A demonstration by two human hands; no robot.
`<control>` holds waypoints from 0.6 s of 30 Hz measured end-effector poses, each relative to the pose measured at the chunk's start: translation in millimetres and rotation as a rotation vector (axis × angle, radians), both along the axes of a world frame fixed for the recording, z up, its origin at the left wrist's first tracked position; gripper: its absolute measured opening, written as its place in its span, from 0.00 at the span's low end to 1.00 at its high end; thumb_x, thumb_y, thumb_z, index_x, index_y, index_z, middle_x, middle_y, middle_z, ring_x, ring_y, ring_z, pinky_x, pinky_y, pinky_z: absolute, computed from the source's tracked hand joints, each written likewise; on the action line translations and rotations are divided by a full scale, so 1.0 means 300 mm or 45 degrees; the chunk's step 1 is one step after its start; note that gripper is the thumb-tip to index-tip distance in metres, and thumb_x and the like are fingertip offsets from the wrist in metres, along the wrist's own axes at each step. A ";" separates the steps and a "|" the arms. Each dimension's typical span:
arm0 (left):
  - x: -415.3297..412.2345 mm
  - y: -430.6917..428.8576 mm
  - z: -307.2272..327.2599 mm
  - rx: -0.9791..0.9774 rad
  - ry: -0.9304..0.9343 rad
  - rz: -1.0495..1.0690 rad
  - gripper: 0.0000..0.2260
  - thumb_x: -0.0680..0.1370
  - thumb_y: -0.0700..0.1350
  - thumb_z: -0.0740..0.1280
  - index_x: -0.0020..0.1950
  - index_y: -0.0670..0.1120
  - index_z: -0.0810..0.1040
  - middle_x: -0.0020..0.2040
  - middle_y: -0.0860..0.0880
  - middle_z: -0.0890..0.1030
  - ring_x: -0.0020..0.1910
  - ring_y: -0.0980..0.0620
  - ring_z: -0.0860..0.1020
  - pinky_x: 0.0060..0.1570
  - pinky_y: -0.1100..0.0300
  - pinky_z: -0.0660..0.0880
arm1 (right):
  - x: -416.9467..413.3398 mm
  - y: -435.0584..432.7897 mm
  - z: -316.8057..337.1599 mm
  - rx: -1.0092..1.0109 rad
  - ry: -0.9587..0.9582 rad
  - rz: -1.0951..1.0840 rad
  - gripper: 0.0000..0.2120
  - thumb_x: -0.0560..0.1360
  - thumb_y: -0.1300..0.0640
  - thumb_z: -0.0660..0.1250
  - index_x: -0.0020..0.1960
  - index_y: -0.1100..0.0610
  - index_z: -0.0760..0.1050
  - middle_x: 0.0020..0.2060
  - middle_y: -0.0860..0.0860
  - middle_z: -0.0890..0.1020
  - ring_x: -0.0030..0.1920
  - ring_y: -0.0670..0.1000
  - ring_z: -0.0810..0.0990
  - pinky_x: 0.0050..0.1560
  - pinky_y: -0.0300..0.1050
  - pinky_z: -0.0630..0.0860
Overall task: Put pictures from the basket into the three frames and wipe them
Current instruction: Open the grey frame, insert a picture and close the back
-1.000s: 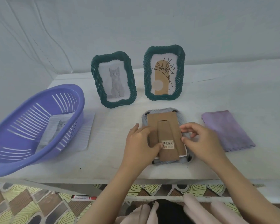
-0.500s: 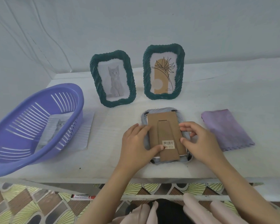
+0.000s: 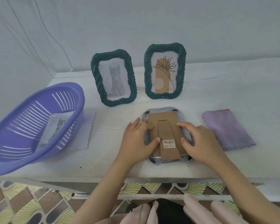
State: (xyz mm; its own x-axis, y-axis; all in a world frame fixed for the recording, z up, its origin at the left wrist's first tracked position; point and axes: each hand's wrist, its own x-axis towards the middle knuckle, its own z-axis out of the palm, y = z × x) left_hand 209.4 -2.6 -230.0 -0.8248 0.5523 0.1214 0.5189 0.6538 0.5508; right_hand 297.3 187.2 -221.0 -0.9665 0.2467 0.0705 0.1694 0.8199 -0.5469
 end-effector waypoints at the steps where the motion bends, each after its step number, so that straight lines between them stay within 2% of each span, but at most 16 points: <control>1: -0.002 0.001 -0.001 -0.014 0.021 -0.004 0.21 0.71 0.59 0.64 0.58 0.48 0.73 0.71 0.49 0.68 0.73 0.46 0.59 0.71 0.51 0.53 | 0.002 -0.003 0.007 0.052 0.015 0.018 0.20 0.72 0.56 0.66 0.64 0.46 0.72 0.35 0.40 0.76 0.40 0.47 0.71 0.42 0.43 0.64; 3: -0.013 0.009 0.001 -0.056 0.055 -0.004 0.18 0.73 0.59 0.63 0.56 0.48 0.74 0.71 0.50 0.68 0.72 0.48 0.60 0.71 0.52 0.52 | 0.004 -0.004 0.017 0.146 0.057 0.038 0.20 0.72 0.56 0.66 0.63 0.49 0.73 0.42 0.44 0.81 0.44 0.51 0.74 0.44 0.44 0.65; 5: -0.030 0.022 0.005 -0.061 0.064 0.013 0.14 0.75 0.57 0.63 0.51 0.47 0.75 0.67 0.49 0.73 0.69 0.47 0.64 0.68 0.55 0.55 | -0.001 0.001 0.018 0.164 0.076 0.054 0.21 0.72 0.55 0.66 0.65 0.49 0.71 0.44 0.44 0.81 0.46 0.53 0.76 0.46 0.46 0.68; 7: -0.054 0.034 0.010 0.003 0.125 0.046 0.13 0.74 0.55 0.63 0.44 0.45 0.76 0.56 0.48 0.80 0.60 0.46 0.72 0.63 0.56 0.62 | -0.017 0.013 0.011 0.079 0.123 0.044 0.22 0.73 0.54 0.67 0.66 0.49 0.70 0.49 0.43 0.82 0.46 0.52 0.77 0.49 0.50 0.72; 9: -0.080 0.041 0.011 0.123 0.186 0.099 0.07 0.73 0.49 0.65 0.42 0.45 0.78 0.47 0.49 0.82 0.52 0.47 0.76 0.55 0.58 0.67 | -0.045 0.033 -0.008 -0.015 0.227 -0.005 0.19 0.73 0.54 0.67 0.63 0.51 0.73 0.48 0.46 0.82 0.43 0.50 0.75 0.49 0.50 0.73; 10: -0.092 0.043 0.009 0.162 0.200 0.128 0.04 0.73 0.45 0.67 0.44 0.45 0.78 0.47 0.50 0.81 0.51 0.48 0.75 0.53 0.62 0.66 | -0.063 0.044 -0.019 -0.034 0.276 -0.027 0.17 0.72 0.54 0.67 0.61 0.52 0.74 0.48 0.48 0.82 0.42 0.48 0.74 0.48 0.49 0.73; 12: -0.115 0.049 0.004 0.204 0.199 0.195 0.07 0.73 0.42 0.68 0.50 0.46 0.79 0.52 0.50 0.81 0.55 0.49 0.74 0.54 0.66 0.62 | -0.102 0.070 -0.041 -0.032 0.314 -0.050 0.16 0.72 0.53 0.67 0.59 0.53 0.76 0.51 0.51 0.81 0.46 0.49 0.74 0.51 0.45 0.70; 15: -0.150 0.059 -0.003 0.211 0.135 0.257 0.10 0.73 0.45 0.68 0.55 0.47 0.80 0.58 0.48 0.78 0.62 0.49 0.70 0.58 0.65 0.60 | -0.158 0.098 -0.058 0.026 0.274 -0.090 0.16 0.72 0.52 0.69 0.59 0.52 0.77 0.55 0.53 0.77 0.54 0.56 0.74 0.55 0.42 0.64; 18: -0.171 0.070 -0.007 0.177 0.051 0.280 0.12 0.73 0.46 0.69 0.56 0.50 0.79 0.61 0.49 0.77 0.65 0.51 0.67 0.60 0.64 0.59 | -0.194 0.103 -0.059 0.120 0.235 -0.111 0.17 0.72 0.49 0.67 0.60 0.50 0.76 0.59 0.55 0.75 0.56 0.59 0.73 0.56 0.45 0.64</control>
